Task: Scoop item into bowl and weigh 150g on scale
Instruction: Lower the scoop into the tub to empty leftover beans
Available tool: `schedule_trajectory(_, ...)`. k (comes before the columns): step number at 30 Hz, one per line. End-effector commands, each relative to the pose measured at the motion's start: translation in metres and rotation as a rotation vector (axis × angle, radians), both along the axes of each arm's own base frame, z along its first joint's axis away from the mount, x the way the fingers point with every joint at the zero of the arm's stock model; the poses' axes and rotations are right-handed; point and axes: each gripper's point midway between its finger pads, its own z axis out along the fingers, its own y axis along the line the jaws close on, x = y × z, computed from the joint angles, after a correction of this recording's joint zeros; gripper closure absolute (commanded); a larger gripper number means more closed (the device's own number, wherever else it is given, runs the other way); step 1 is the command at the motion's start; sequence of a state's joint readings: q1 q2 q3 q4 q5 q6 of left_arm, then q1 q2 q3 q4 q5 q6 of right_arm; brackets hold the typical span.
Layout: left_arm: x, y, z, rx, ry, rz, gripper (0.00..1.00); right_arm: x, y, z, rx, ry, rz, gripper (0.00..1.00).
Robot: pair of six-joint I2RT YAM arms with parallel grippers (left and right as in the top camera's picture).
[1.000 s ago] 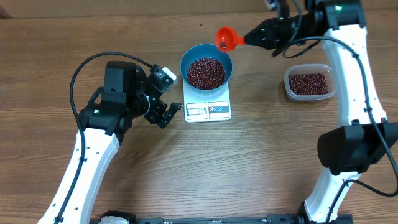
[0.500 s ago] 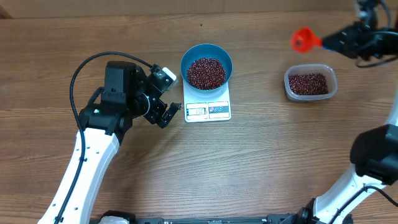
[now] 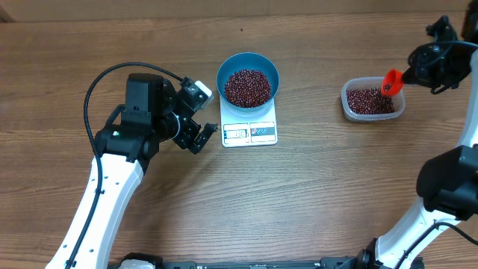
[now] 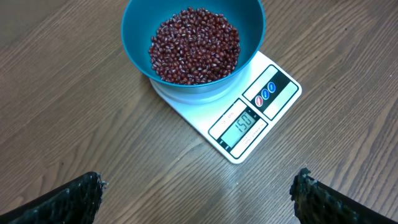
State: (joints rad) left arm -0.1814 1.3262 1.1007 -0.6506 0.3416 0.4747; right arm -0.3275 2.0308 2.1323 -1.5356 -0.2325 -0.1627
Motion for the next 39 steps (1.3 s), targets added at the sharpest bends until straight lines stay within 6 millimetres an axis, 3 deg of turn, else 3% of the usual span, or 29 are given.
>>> schedule_trajectory(1, 0.004, -0.002, 0.008, -0.01, -0.021, -0.016, 0.0, -0.005, -0.003, -0.008, -0.15, 0.06, -0.022, 0.96)
schedule_trajectory(7, 0.003, -0.002, 0.008, -0.01, -0.02, -0.016, 0.0, -0.006, 0.006, -0.016, -0.384, 0.13, -0.01, 0.96)
schedule_trajectory(15, 0.003, -0.002, 0.008, -0.01, -0.02, -0.015, 0.0, 0.0, 0.026, -0.005, -0.634, 0.128, 0.065, 0.96)
schedule_trajectory(22, 0.004, -0.002, 0.008, -0.009, -0.02, -0.016, 0.0, 0.001, 0.035, -0.002, -0.668, 0.114, 0.032, 0.96)
schedule_trajectory(25, 0.003, -0.002, 0.008, -0.01, -0.02, -0.016, 0.0, 0.001, 0.051, -0.01, -0.55, 0.106, -0.005, 0.96)
schedule_trajectory(30, 0.003, -0.002, 0.008, -0.01, -0.02, -0.016, 0.01, -0.001, 0.081, -0.021, -0.125, 0.132, -0.168, 0.96)
schedule_trajectory(33, 0.003, -0.002, 0.008, -0.01, -0.02, -0.016, 0.0, 0.0, 0.074, -0.018, 0.044, 0.149, -0.3, 0.96)
schedule_trajectory(39, 0.003, -0.002, 0.008, -0.01, -0.02, -0.016, 0.0, -0.001, 0.048, -0.015, 0.166, 0.163, -0.484, 0.96)
